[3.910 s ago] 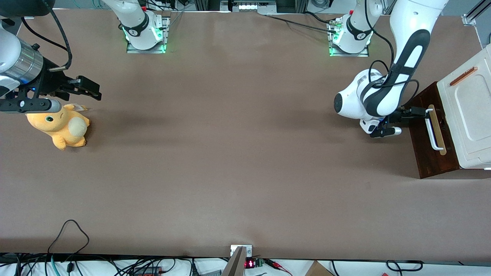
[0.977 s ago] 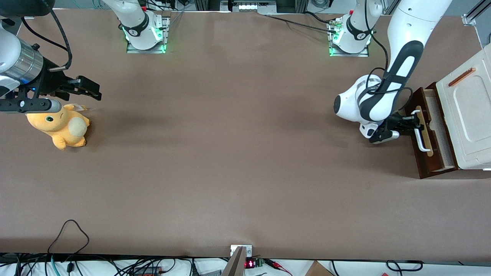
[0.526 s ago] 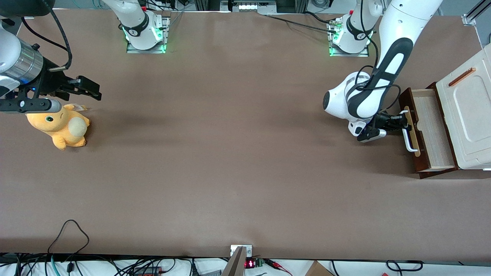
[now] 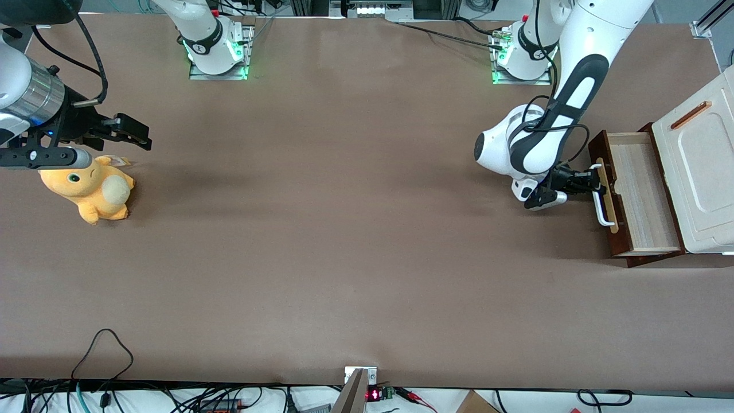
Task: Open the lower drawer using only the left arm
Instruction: 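Pull the handle with the left gripper, sliding the drawer out, then open the left gripper and lift it away from the handle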
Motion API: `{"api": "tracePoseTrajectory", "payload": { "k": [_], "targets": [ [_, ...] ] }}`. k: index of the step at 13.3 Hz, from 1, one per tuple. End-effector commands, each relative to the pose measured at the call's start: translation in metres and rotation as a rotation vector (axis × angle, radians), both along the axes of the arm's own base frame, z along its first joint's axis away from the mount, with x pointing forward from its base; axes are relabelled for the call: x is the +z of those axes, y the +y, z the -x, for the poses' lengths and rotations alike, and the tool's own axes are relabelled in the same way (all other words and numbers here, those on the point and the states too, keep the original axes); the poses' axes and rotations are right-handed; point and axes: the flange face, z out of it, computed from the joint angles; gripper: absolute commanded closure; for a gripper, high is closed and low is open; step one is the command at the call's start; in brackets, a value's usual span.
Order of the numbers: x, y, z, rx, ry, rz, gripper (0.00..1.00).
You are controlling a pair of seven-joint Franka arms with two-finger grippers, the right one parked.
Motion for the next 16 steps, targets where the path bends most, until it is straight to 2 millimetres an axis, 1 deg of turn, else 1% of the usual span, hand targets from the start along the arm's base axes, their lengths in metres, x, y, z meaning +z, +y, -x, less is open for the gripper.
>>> {"api": "tracePoseTrajectory", "payload": {
  "k": [1, 2, 4, 5, 7, 9, 10, 11, 13, 15, 16],
  "targets": [
    [0.01, -0.004, -0.003, 0.009, 0.015, 0.016, 0.0],
    [0.013, -0.005, -0.004, 0.035, 0.01, 0.032, 0.0],
    [0.039, -0.016, -0.017, 0.139, -0.034, 0.119, 0.0],
    [0.053, -0.034, -0.017, 0.165, -0.049, 0.171, 0.0],
    [0.092, -0.059, -0.023, 0.253, -0.1, 0.288, 0.0],
    [0.143, -0.085, -0.031, 0.31, -0.136, 0.415, 0.0],
    [0.175, -0.095, -0.035, 0.304, -0.112, 0.477, 0.0],
    [0.203, -0.101, -0.041, 0.315, -0.088, 0.543, 0.0],
    [0.252, -0.101, -0.052, 0.331, -0.018, 0.606, 0.0],
    [0.303, -0.1, -0.064, 0.289, 0.054, 0.67, 0.0],
    [0.326, -0.092, -0.068, 0.285, 0.072, 0.712, 0.0]
  ]
}}
